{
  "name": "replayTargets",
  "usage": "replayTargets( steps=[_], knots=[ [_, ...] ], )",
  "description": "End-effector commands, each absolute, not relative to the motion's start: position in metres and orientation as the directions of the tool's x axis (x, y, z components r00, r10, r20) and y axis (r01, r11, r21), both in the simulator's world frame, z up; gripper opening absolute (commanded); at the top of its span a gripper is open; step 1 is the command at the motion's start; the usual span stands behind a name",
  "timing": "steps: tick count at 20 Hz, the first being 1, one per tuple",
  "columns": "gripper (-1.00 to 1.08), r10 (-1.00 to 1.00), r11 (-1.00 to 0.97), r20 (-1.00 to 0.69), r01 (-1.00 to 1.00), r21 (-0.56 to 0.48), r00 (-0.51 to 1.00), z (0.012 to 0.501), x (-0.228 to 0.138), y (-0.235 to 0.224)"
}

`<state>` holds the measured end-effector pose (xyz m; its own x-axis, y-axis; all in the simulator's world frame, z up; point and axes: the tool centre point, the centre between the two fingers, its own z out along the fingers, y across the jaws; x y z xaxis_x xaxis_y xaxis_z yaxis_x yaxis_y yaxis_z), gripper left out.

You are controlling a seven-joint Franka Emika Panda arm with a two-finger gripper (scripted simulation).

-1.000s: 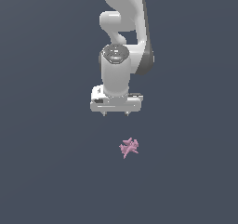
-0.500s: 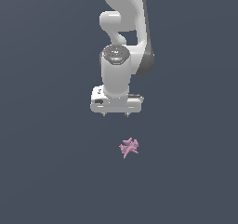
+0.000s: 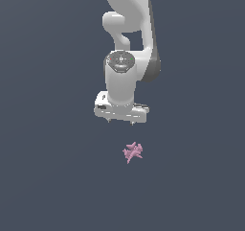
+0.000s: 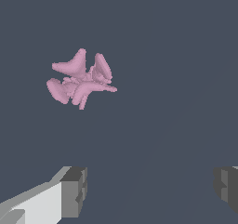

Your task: Pick up the object and move it to a goal position.

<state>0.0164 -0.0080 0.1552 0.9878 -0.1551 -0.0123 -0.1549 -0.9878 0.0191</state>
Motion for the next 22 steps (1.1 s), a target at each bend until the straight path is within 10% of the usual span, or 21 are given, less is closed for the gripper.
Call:
replayTargets(
  steps=[1, 22],
  knots=[
    [1.00, -0.212, -0.977, -0.011, -0.212, 0.018, 0.977, 0.153, 0.022, -0.006],
    [1.00, -0.690, -0.724, -0.005, -0.690, 0.008, 0.723, 0.129, 0.071, 0.018]
  ],
)
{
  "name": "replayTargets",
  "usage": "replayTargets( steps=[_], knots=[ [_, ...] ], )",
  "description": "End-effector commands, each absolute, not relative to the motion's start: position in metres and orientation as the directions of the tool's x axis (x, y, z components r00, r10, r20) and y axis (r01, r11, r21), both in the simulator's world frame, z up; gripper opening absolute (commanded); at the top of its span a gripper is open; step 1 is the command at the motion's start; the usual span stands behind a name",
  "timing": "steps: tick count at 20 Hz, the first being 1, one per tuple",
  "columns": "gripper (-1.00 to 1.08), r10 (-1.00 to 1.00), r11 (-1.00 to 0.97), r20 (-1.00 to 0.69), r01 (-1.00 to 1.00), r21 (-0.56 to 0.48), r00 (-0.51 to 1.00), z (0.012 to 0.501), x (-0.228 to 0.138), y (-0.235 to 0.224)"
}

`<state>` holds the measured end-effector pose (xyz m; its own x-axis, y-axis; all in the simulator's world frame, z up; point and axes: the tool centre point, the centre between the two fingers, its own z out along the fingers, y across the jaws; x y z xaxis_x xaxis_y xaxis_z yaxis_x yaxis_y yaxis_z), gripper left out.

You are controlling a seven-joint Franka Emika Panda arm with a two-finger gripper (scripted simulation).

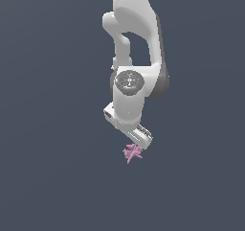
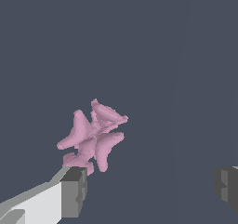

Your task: Pick up the object and move it to a goal position.

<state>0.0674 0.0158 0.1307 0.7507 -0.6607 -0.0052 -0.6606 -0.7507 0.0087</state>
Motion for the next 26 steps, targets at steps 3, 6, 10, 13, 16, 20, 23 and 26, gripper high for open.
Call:
replayTargets(
  steps=[3, 6, 10, 13, 16, 20, 23, 26],
  knots=[
    [1.00, -0.744, -0.669, -0.004, -0.744, 0.007, 0.669, 0.125, 0.077, 0.022],
    [1.00, -0.792, -0.610, -0.003, -0.792, 0.006, 0.610, 0.121, 0.083, 0.026],
    [1.00, -0.849, -0.529, -0.002, -0.849, 0.004, 0.529, 0.116, 0.091, 0.032],
    [1.00, -0.881, -0.474, -0.001, -0.881, 0.003, 0.474, 0.113, 0.096, 0.037],
    [1.00, -0.904, -0.428, -0.001, -0.904, 0.002, 0.428, 0.110, 0.099, 0.040],
    [1.00, -0.924, -0.382, 0.000, -0.924, 0.001, 0.382, 0.107, 0.103, 0.044],
    [1.00, -0.933, -0.359, 0.000, -0.933, 0.000, 0.359, 0.106, 0.105, 0.045],
    [1.00, -0.938, -0.347, 0.000, -0.938, 0.000, 0.347, 0.105, 0.106, 0.046]
  ],
)
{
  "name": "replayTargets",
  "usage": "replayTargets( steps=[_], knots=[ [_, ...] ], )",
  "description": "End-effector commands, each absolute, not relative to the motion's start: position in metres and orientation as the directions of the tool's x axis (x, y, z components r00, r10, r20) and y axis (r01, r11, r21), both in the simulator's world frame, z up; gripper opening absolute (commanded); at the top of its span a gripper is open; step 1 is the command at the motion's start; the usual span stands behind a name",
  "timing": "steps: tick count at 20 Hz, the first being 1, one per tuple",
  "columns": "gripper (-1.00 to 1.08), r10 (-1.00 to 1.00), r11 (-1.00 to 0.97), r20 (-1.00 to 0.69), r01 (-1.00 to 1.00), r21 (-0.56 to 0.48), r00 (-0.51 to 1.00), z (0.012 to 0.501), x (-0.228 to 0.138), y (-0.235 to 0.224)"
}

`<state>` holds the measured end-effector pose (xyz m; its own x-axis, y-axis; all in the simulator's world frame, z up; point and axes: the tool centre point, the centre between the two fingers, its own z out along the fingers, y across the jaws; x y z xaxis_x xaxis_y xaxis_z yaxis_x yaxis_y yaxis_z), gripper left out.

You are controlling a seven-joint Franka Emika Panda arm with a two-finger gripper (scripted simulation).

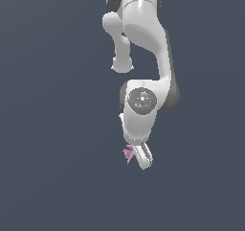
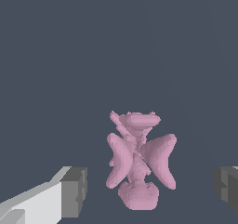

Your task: Pick up the object and move it to a goal position.

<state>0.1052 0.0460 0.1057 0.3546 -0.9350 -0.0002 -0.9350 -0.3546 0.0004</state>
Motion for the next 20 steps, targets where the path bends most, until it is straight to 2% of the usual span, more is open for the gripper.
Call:
replayTargets(
  steps=[1, 20],
  knots=[
    [1.00, -0.939, -0.345, 0.000, -0.939, 0.000, 0.345, 0.105, 0.106, 0.046],
    [1.00, -0.939, -0.344, 0.000, -0.939, 0.000, 0.344, 0.054, 0.106, 0.046]
  ],
)
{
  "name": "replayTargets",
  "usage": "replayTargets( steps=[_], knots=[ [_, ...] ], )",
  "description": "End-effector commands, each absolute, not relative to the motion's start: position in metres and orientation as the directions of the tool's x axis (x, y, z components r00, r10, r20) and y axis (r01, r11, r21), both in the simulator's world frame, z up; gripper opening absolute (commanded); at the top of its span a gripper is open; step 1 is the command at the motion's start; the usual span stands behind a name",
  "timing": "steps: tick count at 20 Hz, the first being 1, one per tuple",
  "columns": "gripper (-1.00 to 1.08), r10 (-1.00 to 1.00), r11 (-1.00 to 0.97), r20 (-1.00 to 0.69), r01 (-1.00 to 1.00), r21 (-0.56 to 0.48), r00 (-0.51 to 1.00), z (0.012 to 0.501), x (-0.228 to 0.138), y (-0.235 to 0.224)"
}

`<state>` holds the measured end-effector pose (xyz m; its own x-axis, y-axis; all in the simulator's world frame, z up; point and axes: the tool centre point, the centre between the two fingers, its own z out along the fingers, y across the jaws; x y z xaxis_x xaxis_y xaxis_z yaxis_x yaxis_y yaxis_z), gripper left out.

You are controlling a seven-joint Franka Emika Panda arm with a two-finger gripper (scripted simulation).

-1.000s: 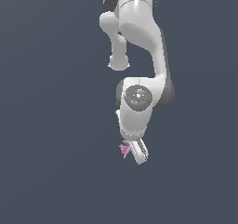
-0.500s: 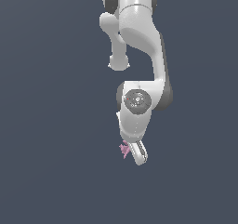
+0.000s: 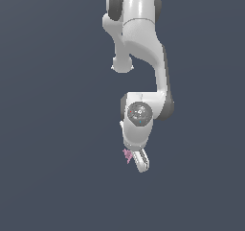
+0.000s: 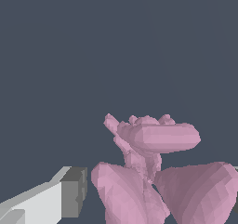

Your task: Pick up the object and move it to a goal position.

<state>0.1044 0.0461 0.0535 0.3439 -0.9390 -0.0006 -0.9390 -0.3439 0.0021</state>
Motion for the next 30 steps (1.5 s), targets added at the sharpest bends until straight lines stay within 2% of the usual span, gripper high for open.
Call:
replayTargets(
  steps=[1, 2, 3, 19, 30],
  knots=[
    [1.00, -0.939, -0.344, 0.000, -0.939, 0.000, 0.344, 0.055, 0.106, 0.047],
    [1.00, -0.939, -0.344, 0.000, -0.939, 0.000, 0.344, 0.055, 0.106, 0.047],
    [-1.00, -0.939, -0.344, 0.000, -0.939, 0.000, 0.344, 0.055, 0.106, 0.047],
    [-1.00, -0.939, -0.344, 0.000, -0.939, 0.000, 0.344, 0.062, 0.103, 0.044],
    [-1.00, -0.939, -0.344, -0.001, -0.939, 0.000, 0.344, 0.116, 0.081, 0.025]
  ],
)
